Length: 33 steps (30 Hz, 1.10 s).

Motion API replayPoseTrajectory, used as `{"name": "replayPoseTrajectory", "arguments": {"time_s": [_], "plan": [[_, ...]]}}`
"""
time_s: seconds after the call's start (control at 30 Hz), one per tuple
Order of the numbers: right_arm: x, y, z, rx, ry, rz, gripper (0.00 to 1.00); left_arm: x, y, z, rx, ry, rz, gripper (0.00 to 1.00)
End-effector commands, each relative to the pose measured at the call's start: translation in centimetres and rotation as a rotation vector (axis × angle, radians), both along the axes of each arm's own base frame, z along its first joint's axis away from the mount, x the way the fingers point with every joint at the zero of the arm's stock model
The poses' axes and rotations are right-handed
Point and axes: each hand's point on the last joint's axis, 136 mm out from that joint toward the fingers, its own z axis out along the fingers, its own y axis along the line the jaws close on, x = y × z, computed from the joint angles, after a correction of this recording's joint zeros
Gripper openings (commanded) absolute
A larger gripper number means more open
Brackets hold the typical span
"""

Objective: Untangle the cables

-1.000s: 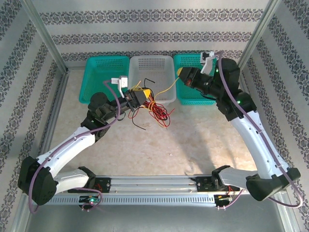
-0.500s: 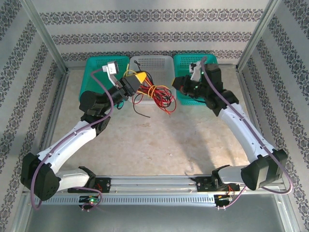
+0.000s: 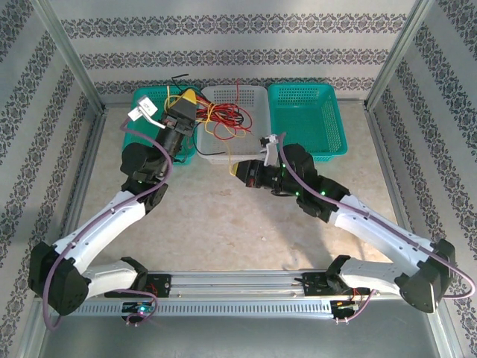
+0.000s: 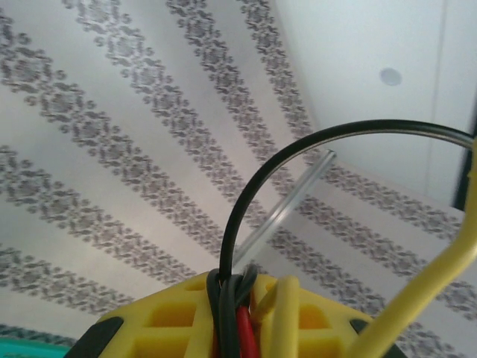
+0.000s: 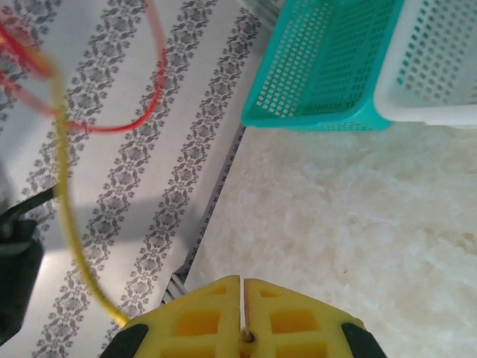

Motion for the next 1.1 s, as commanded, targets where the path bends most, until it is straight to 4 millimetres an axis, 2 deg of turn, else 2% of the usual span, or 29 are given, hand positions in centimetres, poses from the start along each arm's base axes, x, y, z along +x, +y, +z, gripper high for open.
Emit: {"name": "replayPoseTrajectory", "arguments": {"time_s": [0.0, 0.13, 0.2, 0.33, 0.53, 0.63, 0.8, 0.93, 1.07], "plan": [[-1.6, -0.4, 1.3, -0.028, -0.096, 0.002, 0.00, 1.0, 3.0, 0.1, -0.022, -0.037, 0.148, 0.00], [-3.4, -0.6, 4.7, -0.026, -0.189, 0.046, 0.00, 3.2, 4.6, -2.6, -0.034, 0.022, 0.160, 0.00], [-3.8, -1.0, 6.2, -0.034, -0.219, 0.054, 0.00, 3.8, 4.7, -3.9, -0.020, 0.041, 0.124, 0.00], [-3.9, -2.3, 9.9, -0.068, -0.313, 0.031, 0.00, 4.7, 3.5, -6.8, 0.012, 0.092, 0.002, 0.00], [-2.8, -4.7, 16.6, -0.095, -0.447, -0.046, 0.00, 3.6, 0.3, -9.8, 0.155, 0.169, -0.160, 0.00], [-1.2, -5.9, 19.0, -0.104, -0.447, -0.087, 0.00, 2.2, -1.1, -10.4, 0.186, 0.182, -0.261, 0.00], [2.4, -7.2, 21.0, -0.104, -0.426, -0.145, 0.00, -1.3, -4.6, -10.2, 0.259, 0.171, -0.516, 0.00], [6.4, -8.8, 21.2, -0.099, -0.380, -0.208, 0.00, -3.4, -5.8, -8.8, 0.230, 0.149, -0.677, 0.00], [10.4, -10.6, 20.3, -0.078, -0.319, -0.258, 0.00, -5.1, -6.0, -6.9, 0.250, 0.112, -0.726, 0.00]]}}
